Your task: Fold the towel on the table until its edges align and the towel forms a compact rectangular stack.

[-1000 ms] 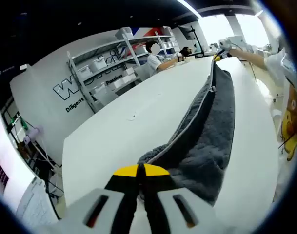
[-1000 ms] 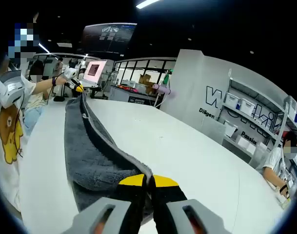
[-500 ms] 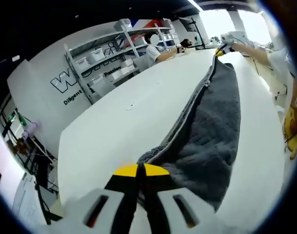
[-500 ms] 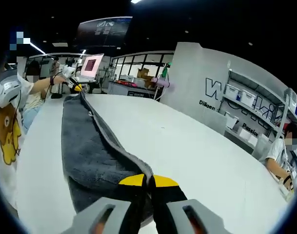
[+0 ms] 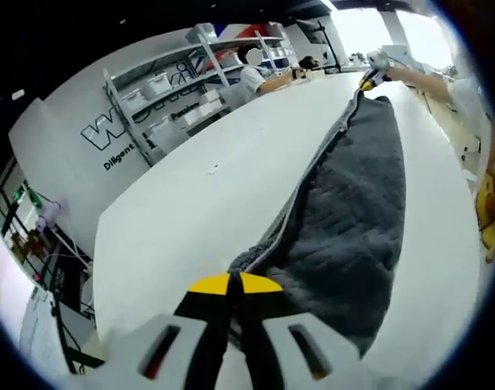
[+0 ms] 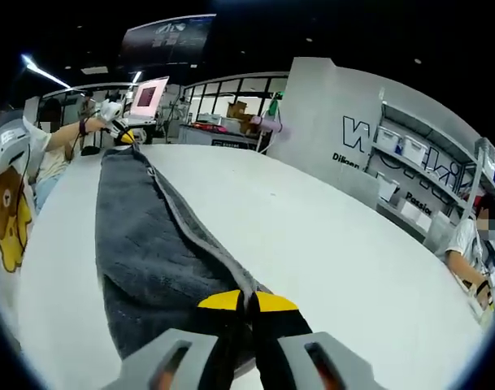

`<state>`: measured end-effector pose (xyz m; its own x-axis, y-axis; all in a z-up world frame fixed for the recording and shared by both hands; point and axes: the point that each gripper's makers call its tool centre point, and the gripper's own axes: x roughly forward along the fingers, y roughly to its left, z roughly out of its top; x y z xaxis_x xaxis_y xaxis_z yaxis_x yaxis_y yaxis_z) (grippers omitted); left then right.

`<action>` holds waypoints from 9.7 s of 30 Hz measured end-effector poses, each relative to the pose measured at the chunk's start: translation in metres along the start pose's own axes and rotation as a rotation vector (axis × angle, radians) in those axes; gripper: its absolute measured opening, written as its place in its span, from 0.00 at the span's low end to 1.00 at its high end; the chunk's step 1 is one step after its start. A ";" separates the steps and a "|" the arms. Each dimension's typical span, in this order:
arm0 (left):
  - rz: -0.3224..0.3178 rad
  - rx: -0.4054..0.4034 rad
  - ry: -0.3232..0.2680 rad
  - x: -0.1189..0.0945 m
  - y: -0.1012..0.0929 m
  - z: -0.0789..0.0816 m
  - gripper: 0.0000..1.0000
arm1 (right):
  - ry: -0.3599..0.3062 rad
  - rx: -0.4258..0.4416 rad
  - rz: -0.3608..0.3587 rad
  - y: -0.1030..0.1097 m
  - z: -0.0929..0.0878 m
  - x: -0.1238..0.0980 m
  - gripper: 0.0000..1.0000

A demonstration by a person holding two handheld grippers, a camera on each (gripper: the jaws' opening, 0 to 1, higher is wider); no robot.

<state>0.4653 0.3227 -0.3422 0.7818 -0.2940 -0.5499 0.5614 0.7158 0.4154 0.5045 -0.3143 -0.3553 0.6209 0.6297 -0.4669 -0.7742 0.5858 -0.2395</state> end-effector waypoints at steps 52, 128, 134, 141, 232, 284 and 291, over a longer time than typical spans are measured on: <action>-0.110 -0.189 -0.306 -0.087 -0.066 0.041 0.34 | -0.201 0.001 0.009 0.089 0.036 -0.077 0.34; -0.119 -0.566 -0.314 -0.091 -0.069 -0.047 0.58 | -0.158 0.302 -0.040 0.095 -0.038 -0.087 0.88; -0.115 -0.544 -0.281 -0.082 -0.065 -0.055 0.44 | -0.165 0.304 -0.051 0.087 -0.039 -0.087 0.75; -0.131 -0.517 -0.258 -0.074 -0.063 -0.064 0.34 | -0.116 0.281 -0.060 0.085 -0.051 -0.080 0.64; 0.013 -0.479 -0.341 -0.142 -0.076 -0.062 0.41 | -0.168 0.247 -0.192 0.091 -0.039 -0.119 0.41; 0.096 -0.548 -0.209 -0.141 -0.139 -0.064 0.99 | -0.289 0.710 -0.223 0.145 -0.029 -0.130 0.99; 0.098 -0.552 -0.234 -0.142 -0.142 -0.054 0.99 | -0.413 1.011 -0.194 0.138 -0.012 -0.123 0.88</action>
<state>0.2604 0.2972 -0.3621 0.8969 -0.2970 -0.3277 0.3091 0.9509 -0.0157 0.3197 -0.3165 -0.3415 0.8597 0.4934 -0.1321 -0.3193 0.7210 0.6150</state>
